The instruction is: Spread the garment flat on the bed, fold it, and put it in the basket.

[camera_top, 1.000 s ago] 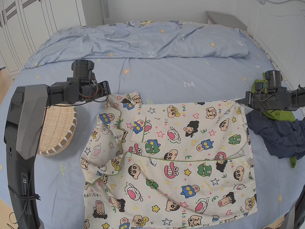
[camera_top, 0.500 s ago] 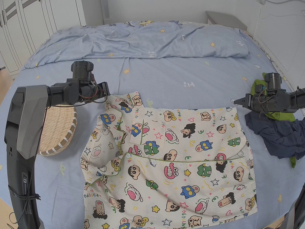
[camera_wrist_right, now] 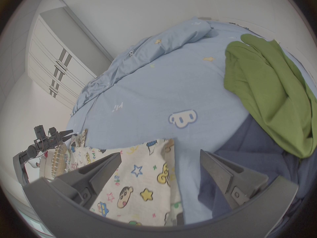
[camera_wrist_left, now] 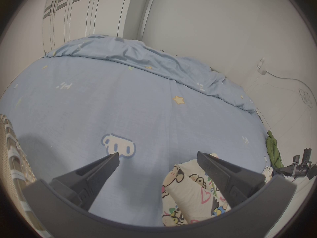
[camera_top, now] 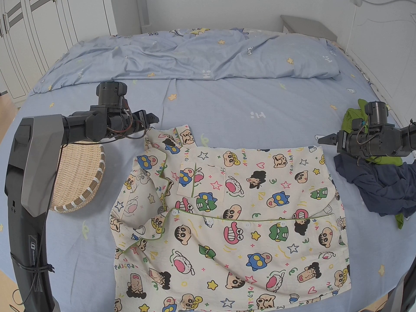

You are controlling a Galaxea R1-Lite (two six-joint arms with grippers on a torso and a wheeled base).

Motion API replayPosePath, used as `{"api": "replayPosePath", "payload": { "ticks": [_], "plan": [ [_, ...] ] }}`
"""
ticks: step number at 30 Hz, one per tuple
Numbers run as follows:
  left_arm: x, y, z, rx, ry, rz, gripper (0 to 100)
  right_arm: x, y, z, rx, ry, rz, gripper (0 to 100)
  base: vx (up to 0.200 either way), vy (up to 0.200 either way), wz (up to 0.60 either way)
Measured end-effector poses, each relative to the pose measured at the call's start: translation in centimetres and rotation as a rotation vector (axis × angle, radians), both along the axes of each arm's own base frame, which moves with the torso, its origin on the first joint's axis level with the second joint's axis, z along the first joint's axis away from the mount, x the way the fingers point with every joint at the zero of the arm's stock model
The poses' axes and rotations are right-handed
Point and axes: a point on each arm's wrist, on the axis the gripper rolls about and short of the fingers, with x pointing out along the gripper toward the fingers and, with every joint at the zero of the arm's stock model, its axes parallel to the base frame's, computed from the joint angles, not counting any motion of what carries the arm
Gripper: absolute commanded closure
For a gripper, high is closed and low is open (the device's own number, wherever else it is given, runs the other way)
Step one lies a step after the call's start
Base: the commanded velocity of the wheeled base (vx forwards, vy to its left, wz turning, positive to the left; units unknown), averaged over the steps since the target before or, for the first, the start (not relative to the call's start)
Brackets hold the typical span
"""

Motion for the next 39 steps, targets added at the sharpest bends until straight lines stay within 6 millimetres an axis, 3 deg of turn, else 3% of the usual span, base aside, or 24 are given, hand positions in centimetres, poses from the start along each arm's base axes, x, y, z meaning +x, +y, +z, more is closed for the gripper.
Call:
{"api": "replayPosePath", "payload": {
  "ticks": [11, 15, 19, 27, 33, 39],
  "plan": [
    [-1.6, 0.3, 3.7, -0.057, -0.06, 0.022, 0, -6.1, -0.2, -0.5, 0.076, 0.027, 0.037, 0, 0.0, 0.0, 0.0],
    [-3.3, 0.4, 4.9, -0.104, -0.042, 0.037, 0, -8.5, 0.1, -1.2, 0.091, 0.034, 0.067, 0, 0.0, 0.0, 0.0],
    [-5.7, 0.6, 4.5, -0.126, 0.032, 0.046, 0, -9.9, 0.3, -1.5, 0.094, 0.009, 0.104, 0, 0.0, 0.0, 0.0],
    [-12.0, 1.3, 2.8, -0.147, 0.177, 0.034, 0, -11.8, 0.7, -2.8, 0.052, -0.039, 0.18, 0, 0.0, 0.0, 0.0],
    [-16.3, 1.6, 4.6, -0.175, 0.14, -0.005, 0, -12.6, 1.6, -4.5, 0.022, -0.034, 0.243, 0, 0.0, 0.0, 0.0],
    [-18.1, 1.5, 6.0, -0.184, 0.098, -0.025, 0, -12.0, 2.3, -5.6, 0.01, -0.097, 0.269, 0, 0.0, 0.0, 0.0]
  ]
}}
